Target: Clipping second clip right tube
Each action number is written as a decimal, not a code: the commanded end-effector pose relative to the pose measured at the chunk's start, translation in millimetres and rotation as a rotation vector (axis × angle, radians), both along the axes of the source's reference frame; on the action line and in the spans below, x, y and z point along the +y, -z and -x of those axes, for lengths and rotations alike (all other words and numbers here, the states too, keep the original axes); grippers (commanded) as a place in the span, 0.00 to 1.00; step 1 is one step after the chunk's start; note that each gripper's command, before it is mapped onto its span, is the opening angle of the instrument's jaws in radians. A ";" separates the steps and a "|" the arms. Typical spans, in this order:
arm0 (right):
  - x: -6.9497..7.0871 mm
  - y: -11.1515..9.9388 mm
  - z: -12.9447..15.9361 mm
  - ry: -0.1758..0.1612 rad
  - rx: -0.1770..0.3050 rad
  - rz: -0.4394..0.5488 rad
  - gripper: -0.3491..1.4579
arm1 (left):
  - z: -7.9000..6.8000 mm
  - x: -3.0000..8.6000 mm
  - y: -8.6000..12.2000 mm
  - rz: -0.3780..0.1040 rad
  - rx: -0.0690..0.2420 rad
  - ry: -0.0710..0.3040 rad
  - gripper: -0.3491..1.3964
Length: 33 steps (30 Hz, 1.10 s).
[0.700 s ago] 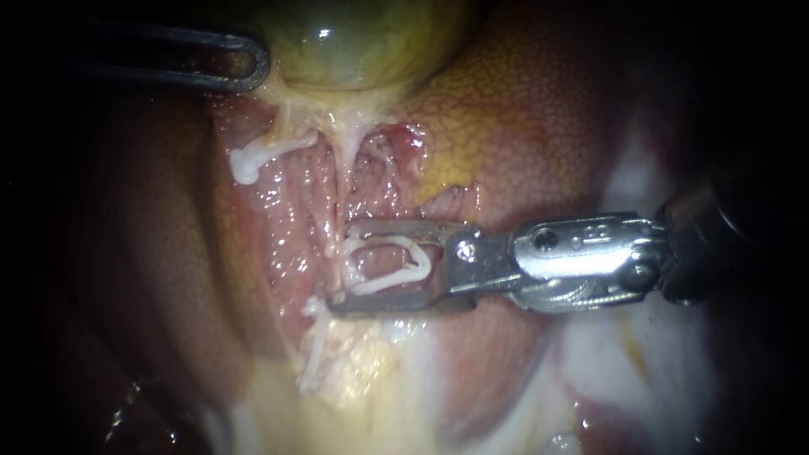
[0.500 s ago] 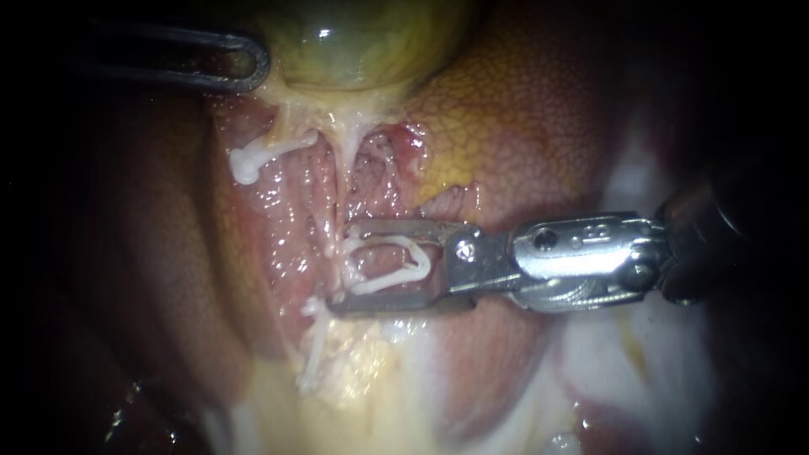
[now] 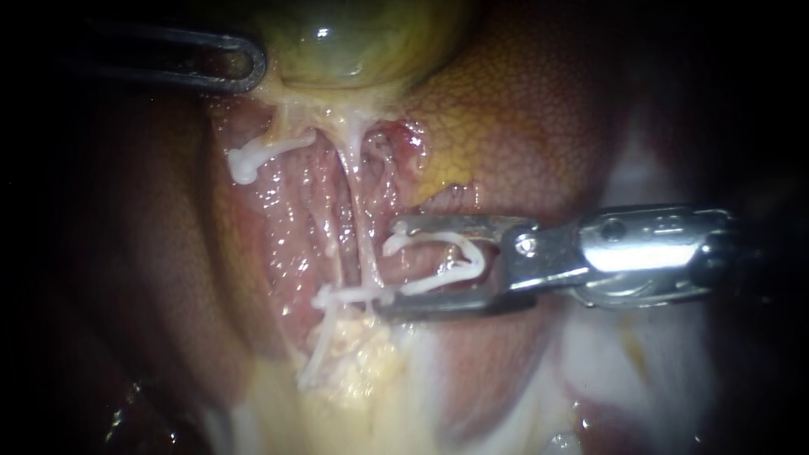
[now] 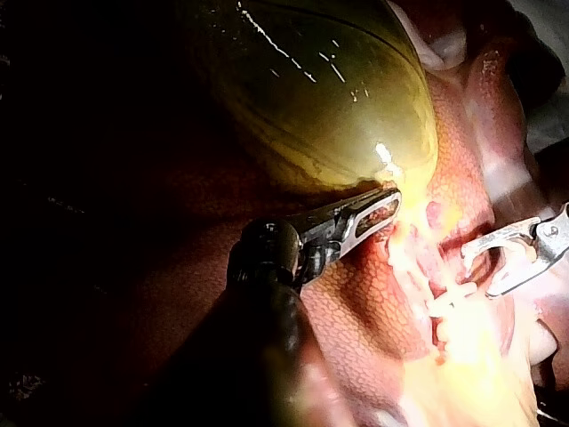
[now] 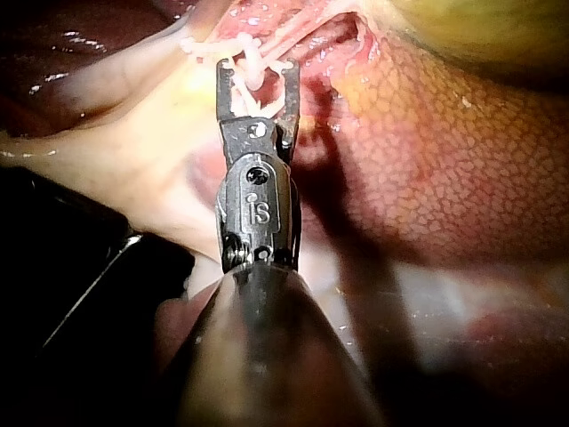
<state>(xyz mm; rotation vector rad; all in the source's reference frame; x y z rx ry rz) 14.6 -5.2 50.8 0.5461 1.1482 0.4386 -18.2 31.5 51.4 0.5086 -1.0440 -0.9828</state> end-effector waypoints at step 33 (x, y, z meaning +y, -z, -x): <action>0.3 -7.0 -4.9 0.023 0.311 -0.299 0.42 | 0.2 -0.1 0.0 -0.001 -0.001 -0.001 0.00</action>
